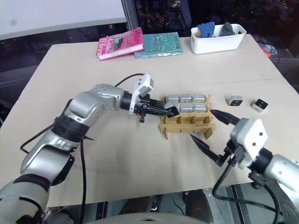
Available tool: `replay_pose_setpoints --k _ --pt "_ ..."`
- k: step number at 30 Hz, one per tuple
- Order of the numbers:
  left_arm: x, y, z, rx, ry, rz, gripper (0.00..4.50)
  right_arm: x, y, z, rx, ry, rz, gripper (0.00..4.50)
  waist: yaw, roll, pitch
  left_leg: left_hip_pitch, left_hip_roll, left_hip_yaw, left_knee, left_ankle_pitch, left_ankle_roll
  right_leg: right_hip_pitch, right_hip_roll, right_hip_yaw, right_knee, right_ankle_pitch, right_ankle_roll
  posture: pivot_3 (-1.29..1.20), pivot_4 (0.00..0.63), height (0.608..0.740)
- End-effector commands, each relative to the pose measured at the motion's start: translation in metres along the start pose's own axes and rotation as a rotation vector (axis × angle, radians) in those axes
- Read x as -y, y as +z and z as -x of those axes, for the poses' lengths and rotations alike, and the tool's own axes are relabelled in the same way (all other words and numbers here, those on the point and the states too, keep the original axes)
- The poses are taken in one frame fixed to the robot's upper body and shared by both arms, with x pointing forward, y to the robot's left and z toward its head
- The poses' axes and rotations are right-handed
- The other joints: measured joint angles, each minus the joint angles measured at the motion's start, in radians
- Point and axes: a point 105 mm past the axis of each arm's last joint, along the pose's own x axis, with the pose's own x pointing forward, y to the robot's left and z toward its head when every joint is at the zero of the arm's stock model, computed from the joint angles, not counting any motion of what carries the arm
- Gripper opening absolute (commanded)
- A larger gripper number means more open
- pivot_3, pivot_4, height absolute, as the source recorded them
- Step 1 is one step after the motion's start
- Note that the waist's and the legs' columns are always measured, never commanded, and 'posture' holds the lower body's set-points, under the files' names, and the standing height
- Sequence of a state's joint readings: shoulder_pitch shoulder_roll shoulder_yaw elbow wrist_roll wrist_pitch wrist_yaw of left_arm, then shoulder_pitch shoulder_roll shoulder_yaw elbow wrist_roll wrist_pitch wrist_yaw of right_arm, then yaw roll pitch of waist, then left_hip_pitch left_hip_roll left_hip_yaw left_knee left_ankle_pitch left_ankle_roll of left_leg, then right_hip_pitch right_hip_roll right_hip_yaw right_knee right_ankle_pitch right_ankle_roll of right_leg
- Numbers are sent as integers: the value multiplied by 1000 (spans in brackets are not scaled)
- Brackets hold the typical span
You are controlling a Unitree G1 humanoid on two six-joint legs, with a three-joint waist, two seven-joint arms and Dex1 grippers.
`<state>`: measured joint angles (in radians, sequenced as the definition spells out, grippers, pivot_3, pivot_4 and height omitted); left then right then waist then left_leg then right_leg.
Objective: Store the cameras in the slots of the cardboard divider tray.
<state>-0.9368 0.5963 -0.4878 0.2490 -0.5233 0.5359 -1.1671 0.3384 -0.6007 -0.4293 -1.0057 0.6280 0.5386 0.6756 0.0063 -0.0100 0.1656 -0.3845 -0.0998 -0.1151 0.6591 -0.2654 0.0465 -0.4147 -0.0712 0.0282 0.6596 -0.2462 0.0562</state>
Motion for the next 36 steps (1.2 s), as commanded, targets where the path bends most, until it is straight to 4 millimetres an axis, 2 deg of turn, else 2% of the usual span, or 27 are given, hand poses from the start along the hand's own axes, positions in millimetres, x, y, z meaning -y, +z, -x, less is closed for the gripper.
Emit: replay_pose_setpoints --k 1,10,19,29,30,33,35,36 --pt "-3 3 -5 -45 -20 -80 827 -3 12 9 28 -12 62 4441 1 0 0 0 0 0 0 0 0 0 0 0 0 0 0 0 150 740" --pt "-4 0 -19 -97 -28 -119 827 -4 6 23 -38 -34 92 4441 6 -1 0 -2 0 -2 7 -1 1 1 0 -1 2 0 1 0 150 740" --pt "-6 -6 -14 -172 2 -162 827 -4 -3 35 -108 -29 91 4441 6 -1 0 -2 0 -2 8 -1 1 1 0 -2 3 0 1 0 150 740" --pt "-7 -7 -17 -157 9 -149 827 -1 -4 38 -106 -33 87 4441 5 -1 0 -2 0 -2 9 -1 1 1 0 -2 3 0 1 0 150 740" --pt "-6 -4 -17 -145 9 -150 1572 0 -4 38 -105 -34 85 4500 6 -1 0 -2 0 -2 9 -1 1 1 0 -2 3 0 1 0 150 740" --pt "-6 3 -17 -107 32 -168 2364 1 -5 37 -100 -37 79 4500 6 -1 0 -2 0 -2 9 -1 1 1 0 -2 3 0 1 0 150 740" --pt "-6 9 -15 -79 49 -165 3274 2 -5 37 -93 -41 73 4500 7 -1 0 -2 0 -2 9 -1 1 1 0 -2 3 0 1 0 150 740" --pt "-5 10 -14 -72 52 -160 3538 3 -5 36 -90 -43 69 4500 7 -1 0 -3 0 -2 9 -1 1 1 0 -2 3 0 1 0 150 740"
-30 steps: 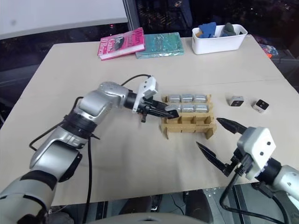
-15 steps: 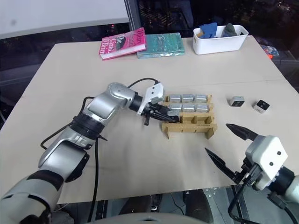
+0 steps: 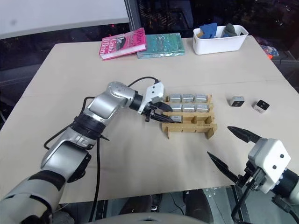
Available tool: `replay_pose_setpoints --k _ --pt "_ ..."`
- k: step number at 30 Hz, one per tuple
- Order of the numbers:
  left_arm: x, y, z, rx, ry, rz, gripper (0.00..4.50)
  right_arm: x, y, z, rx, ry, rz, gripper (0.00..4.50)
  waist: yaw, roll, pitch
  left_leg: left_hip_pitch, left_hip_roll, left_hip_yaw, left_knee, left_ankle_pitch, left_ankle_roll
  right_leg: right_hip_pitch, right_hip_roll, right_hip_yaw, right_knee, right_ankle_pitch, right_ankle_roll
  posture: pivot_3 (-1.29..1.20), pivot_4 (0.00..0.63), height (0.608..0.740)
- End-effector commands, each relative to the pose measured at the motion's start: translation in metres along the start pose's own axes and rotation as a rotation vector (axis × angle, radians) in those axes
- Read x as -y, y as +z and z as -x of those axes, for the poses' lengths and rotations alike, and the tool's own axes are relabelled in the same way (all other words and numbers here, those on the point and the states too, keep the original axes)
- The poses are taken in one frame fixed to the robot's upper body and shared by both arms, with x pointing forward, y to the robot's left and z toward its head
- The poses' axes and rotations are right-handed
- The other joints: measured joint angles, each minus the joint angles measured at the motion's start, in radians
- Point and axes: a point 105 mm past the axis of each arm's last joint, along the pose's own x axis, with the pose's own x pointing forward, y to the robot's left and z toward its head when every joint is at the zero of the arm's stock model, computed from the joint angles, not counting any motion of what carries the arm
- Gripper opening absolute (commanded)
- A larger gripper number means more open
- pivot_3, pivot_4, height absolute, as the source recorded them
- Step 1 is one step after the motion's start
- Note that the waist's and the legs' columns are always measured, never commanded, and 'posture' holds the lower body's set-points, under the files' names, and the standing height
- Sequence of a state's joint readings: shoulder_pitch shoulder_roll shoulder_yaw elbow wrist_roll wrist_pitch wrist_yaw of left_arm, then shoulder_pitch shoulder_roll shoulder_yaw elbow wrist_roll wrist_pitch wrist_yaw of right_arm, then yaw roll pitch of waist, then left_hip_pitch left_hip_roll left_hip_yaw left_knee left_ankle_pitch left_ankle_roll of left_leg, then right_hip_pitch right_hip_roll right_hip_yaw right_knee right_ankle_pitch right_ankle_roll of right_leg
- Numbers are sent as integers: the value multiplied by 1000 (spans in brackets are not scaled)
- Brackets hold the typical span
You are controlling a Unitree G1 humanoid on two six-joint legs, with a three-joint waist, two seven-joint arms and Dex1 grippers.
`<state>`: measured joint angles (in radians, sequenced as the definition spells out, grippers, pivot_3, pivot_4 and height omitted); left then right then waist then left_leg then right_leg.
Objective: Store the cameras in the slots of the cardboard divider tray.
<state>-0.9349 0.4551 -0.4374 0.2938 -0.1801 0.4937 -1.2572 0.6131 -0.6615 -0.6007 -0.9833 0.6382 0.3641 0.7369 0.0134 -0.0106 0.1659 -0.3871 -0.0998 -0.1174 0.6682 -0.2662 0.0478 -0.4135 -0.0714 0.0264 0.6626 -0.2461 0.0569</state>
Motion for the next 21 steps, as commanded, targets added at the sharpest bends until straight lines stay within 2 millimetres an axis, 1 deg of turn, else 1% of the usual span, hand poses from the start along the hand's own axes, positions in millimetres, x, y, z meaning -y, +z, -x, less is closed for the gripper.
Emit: replay_pose_setpoints --k 1,9,14,17,19,21 --pt "0 21 11 75 48 -29 3950 2 6 -1 38 -5 18 4500 0 0 0 0 0 0 0 0 0 0 0 0 0 0 0 0 150 740" --pt "5 35 37 174 156 39 3950 12 2 -5 50 -2 -1 4500 0 0 0 0 0 0 0 0 0 0 0 0 0 0 0 0 150 740" --pt "6 34 65 276 258 87 3950 19 0 -6 58 -10 -13 4500 0 0 0 0 0 0 0 0 0 0 0 0 0 0 0 0 150 740" --pt "3 28 80 318 356 112 3950 26 3 -8 85 -39 -32 4500 -1 0 0 1 0 0 0 0 0 0 0 1 0 0 0 0 150 740" --pt "3 31 88 414 391 130 3950 33 0 -10 80 -70 -31 4500 1 0 0 1 0 0 0 0 0 1 -1 1 1 0 0 0 150 740" --pt "6 36 94 513 430 100 3950 55 -10 -15 32 -198 -18 4500 2 0 -1 1 0 -1 0 0 0 1 -1 0 0 0 0 0 150 740"
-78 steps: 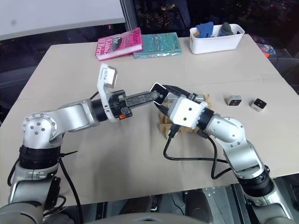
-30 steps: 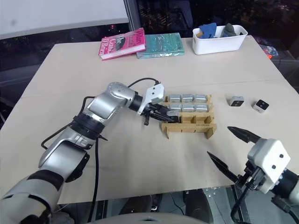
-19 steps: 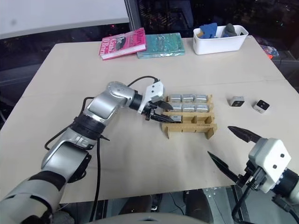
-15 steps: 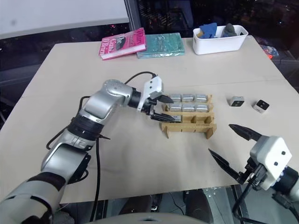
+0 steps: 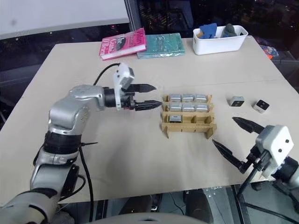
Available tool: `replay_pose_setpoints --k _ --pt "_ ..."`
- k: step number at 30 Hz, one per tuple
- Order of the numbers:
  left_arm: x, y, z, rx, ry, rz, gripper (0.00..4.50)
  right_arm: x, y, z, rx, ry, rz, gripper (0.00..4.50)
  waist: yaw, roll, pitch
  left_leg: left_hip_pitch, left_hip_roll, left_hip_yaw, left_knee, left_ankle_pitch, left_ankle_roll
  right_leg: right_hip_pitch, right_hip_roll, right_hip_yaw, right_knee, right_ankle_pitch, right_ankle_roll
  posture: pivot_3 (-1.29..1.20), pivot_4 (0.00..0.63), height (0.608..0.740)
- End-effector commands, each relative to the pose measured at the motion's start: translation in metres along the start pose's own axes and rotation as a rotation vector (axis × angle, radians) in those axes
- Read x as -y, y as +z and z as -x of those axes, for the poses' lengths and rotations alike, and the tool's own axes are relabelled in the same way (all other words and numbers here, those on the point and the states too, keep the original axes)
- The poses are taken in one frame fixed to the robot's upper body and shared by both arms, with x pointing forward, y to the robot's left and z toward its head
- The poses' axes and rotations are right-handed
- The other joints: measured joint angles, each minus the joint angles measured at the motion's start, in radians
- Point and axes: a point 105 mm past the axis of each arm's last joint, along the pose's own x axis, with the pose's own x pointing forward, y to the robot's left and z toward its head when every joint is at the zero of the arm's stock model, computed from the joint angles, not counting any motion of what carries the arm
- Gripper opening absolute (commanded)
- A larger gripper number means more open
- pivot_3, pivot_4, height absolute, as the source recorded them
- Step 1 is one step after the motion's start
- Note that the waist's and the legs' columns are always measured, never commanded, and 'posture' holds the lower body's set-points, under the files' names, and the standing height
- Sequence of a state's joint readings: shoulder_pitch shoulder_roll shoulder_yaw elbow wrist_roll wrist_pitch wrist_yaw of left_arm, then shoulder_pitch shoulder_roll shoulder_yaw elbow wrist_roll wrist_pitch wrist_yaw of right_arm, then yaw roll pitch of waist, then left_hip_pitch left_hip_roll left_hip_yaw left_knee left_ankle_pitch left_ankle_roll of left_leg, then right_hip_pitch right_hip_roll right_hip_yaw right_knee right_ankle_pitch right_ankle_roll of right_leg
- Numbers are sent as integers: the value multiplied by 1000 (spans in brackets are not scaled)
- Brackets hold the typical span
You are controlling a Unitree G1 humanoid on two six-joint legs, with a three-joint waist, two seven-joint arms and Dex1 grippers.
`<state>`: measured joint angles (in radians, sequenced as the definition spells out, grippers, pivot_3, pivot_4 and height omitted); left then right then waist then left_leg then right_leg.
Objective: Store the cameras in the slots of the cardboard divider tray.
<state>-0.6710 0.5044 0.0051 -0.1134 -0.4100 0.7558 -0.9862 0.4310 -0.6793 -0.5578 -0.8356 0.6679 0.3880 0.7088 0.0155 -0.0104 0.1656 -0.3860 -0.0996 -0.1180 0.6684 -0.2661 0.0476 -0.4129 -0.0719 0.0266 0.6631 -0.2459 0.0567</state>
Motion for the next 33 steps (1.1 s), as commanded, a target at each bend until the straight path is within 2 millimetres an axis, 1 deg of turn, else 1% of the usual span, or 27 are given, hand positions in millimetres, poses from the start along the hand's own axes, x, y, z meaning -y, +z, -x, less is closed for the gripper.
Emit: replay_pose_setpoints --k 1,3,4,6,7,9,15,17,20,23,25,28,30,33 --pt "7 26 11 192 34 -77 3950 36 -14 -7 -67 -206 30 4500 0 -1 0 0 0 0 0 0 0 0 0 0 0 0 0 0 150 740" --pt "15 30 16 251 0 -47 3950 58 -28 -12 -138 -330 21 4500 0 -1 -1 0 -1 1 1 0 0 0 0 1 0 0 0 0 150 740" --pt "22 34 22 293 -55 -4 3950 69 -32 -14 -164 -394 33 4500 -1 -1 -1 0 -1 1 1 0 0 0 0 1 0 1 0 0 150 740" --pt "32 36 35 333 -111 21 4488 93 -42 -15 -232 -543 42 4500 -4 -1 -1 0 0 1 0 0 0 -1 0 1 1 1 0 0 150 740" --pt "37 32 42 305 -128 -10 4488 101 -47 -16 -289 -577 58 4500 -4 0 -1 0 0 1 0 0 0 -1 0 1 1 1 0 0 150 740" --pt "44 23 52 240 -144 -66 4488 114 -55 -19 -370 -609 56 4500 -10 2 -1 0 0 2 -1 0 -1 -2 1 2 1 0 0 0 150 740" --pt "62 19 76 182 -168 -65 4488 141 -70 -27 -455 -645 -96 4500 -4 2 -1 1 0 4 -2 0 0 -1 0 3 -1 1 0 0 150 740" --pt "65 19 79 180 -142 -60 4488 155 -74 -27 -474 -701 -133 4500 -3 2 -1 1 0 4 -2 0 0 -1 0 3 -1 1 0 0 150 740" --pt "70 21 78 197 -103 -58 4488 173 -81 -23 -488 -795 -206 4500 0 2 -1 0 0 3 -2 0 0 -1 0 2 -1 1 0 0 150 740" --pt "75 22 76 208 -76 -55 4488 185 -87 -22 -489 -886 -299 4500 -3 2 -1 0 0 3 -2 0 0 -1 0 3 -1 1 0 0 150 740" --pt "77 23 75 216 -56 -56 4488 189 -91 -22 -489 -937 -352 4500 -4 2 -1 0 0 4 -2 0 0 -1 0 3 -1 1 0 0 150 740" --pt "78 24 74 233 -35 -52 4488 191 -98 -29 -465 -1008 -422 4500 -5 2 -1 1 0 4 -2 0 0 -1 0 3 0 1 0 0 150 740" --pt "80 24 73 237 -29 -49 4488 190 -101 -35 -453 -1023 -459 4500 -7 2 -1 1 0 4 -2 0 0 -1 0 4 0 1 0 0 150 740" --pt "80 25 72 244 -25 -44 4488 193 -103 -38 -446 -1067 -460 4500 -6 2 -1 1 0 4 -2 0 0 -1 0 4 0 1 0 0 150 740"
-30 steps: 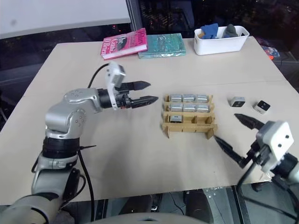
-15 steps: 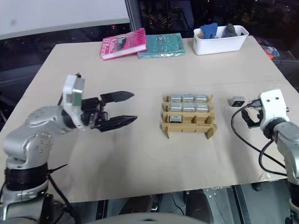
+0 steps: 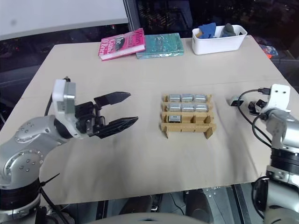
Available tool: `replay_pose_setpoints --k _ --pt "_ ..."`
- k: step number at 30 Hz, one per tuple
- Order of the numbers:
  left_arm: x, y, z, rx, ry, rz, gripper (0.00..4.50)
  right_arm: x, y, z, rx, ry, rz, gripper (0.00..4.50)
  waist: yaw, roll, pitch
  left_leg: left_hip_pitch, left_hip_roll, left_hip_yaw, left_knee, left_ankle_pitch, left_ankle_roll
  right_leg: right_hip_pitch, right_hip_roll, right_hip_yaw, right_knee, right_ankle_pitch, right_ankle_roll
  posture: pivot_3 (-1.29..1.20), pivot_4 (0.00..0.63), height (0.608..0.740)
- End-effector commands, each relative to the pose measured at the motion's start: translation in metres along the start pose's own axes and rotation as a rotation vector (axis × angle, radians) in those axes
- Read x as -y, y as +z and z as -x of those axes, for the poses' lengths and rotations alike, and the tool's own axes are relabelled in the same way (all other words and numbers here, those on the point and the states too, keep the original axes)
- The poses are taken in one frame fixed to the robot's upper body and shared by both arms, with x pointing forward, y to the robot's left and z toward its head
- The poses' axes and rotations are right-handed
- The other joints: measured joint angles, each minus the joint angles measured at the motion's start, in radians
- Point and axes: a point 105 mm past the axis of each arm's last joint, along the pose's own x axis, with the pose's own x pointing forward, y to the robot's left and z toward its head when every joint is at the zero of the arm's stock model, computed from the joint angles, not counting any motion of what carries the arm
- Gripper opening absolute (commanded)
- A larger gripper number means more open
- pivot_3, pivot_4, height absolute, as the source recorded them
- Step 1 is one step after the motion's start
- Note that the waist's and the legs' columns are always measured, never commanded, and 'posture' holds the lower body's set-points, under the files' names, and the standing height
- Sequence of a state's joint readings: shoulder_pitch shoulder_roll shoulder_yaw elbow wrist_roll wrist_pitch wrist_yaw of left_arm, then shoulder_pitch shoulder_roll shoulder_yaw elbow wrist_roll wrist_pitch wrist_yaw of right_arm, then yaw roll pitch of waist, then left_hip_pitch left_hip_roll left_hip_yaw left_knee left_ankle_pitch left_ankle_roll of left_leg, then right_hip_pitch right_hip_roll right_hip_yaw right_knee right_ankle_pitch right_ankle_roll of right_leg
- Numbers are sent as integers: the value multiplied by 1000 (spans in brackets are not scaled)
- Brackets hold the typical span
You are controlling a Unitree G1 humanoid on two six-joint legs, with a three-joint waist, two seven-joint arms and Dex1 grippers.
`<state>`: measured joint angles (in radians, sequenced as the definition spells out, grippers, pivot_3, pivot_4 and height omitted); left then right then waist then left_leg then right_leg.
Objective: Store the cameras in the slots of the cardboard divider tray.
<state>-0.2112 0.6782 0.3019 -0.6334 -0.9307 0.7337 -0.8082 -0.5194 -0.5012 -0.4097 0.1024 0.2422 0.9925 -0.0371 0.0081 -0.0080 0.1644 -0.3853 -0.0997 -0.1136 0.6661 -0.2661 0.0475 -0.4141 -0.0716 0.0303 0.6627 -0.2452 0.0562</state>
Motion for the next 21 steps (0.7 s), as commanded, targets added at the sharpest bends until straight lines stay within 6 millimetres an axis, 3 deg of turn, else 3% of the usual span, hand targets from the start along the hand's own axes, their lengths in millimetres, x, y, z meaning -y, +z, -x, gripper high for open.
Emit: replay_pose_setpoints --k 1,21 --pt "7 8 -3 28 -17 -35 4488 11 19 1 77 -79 -33 4500 3 0 0 0 0 0 0 0 0 0 0 0 0 0 0 0 150 740" --pt "20 7 3 -7 -139 -113 4488 13 12 -8 87 -162 -95 4500 -21 0 0 0 0 1 -1 0 0 0 0 0 0 0 0 0 150 740"
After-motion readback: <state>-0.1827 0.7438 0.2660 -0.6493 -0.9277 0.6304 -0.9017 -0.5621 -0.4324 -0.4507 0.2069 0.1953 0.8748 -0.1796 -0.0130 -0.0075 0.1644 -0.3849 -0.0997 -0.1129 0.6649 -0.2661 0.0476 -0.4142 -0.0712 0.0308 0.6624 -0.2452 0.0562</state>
